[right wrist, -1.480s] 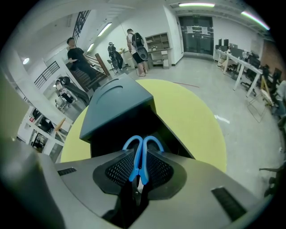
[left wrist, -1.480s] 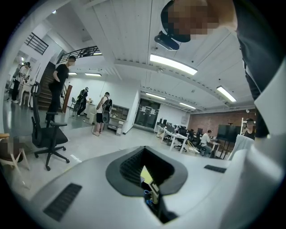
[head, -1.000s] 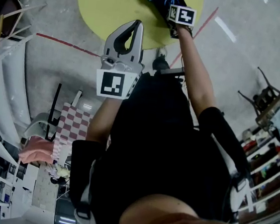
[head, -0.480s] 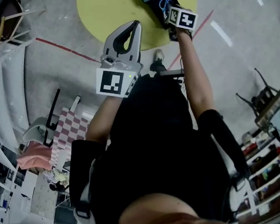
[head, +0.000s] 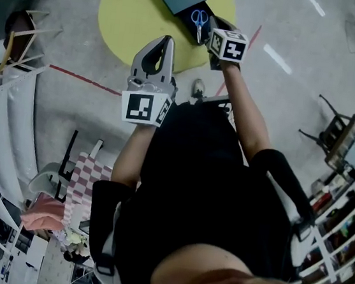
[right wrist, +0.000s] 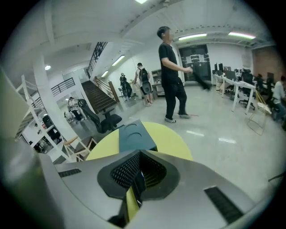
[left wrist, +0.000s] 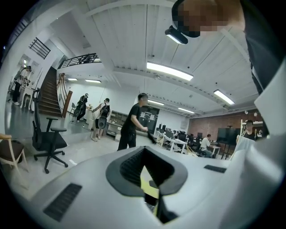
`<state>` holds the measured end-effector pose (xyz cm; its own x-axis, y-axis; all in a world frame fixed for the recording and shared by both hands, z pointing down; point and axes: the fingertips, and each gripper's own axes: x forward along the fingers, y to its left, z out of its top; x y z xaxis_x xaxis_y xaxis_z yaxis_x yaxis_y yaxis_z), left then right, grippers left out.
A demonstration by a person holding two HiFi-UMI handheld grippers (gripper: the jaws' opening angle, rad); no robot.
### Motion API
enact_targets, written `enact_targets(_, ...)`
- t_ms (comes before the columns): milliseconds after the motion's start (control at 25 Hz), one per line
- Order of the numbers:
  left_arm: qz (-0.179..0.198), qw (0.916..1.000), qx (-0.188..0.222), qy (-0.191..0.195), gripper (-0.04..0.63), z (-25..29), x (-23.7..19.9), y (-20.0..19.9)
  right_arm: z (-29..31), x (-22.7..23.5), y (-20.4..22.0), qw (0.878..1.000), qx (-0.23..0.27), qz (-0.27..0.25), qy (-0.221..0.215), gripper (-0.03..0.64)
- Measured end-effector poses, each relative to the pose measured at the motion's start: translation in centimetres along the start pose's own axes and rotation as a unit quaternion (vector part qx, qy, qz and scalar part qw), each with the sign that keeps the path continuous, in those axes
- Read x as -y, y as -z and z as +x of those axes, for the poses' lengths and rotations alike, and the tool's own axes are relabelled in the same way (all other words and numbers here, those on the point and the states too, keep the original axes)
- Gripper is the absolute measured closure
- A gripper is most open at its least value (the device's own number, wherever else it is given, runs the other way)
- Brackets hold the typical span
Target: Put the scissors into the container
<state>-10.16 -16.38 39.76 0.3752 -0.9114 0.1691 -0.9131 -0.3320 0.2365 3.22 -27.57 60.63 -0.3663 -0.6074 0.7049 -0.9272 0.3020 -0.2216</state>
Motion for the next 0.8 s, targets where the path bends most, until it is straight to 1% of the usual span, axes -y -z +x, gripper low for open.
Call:
enact_targets(120,0.000,1.0000,0.003,0.000,0.597,-0.6,0.5,-0.3,-3.0,-1.0,-1.0,0.999,0.031,-0.003,-0.010,0.617)
enact_targets(240,0.002,1.0000,0.006,0.000,0.597,-1.0,1.1,-0.7,-6.3,-2.2,-2.0,0.997,0.067,-0.004,-0.032,0.617)
enact_targets(440,0.005,0.9999,0.012,-0.005,0.597,-1.7,1.7,-1.5,-12.7,-4.0,-3.6,0.988,0.141,-0.020,-0.058,0.617)
enact_targets(560,0.007,0.9999,0.014,-0.005,0.597,-2.3,2.4,-1.6,-16.7,-5.1,-3.8,0.981,0.178,-0.029,-0.071,0.617)
enact_targets(680,0.007,0.9999,0.008,-0.005,0.597,-2.8,3.3,-1.2,-20.1,-6.2,-3.5,0.975,0.199,-0.046,-0.084,0.617)
enact_targets(800,0.003,1.0000,0.004,-0.006,0.597,-2.9,4.1,-0.6,-22.2,-7.2,-3.3,0.973,0.202,-0.057,-0.098,0.617)
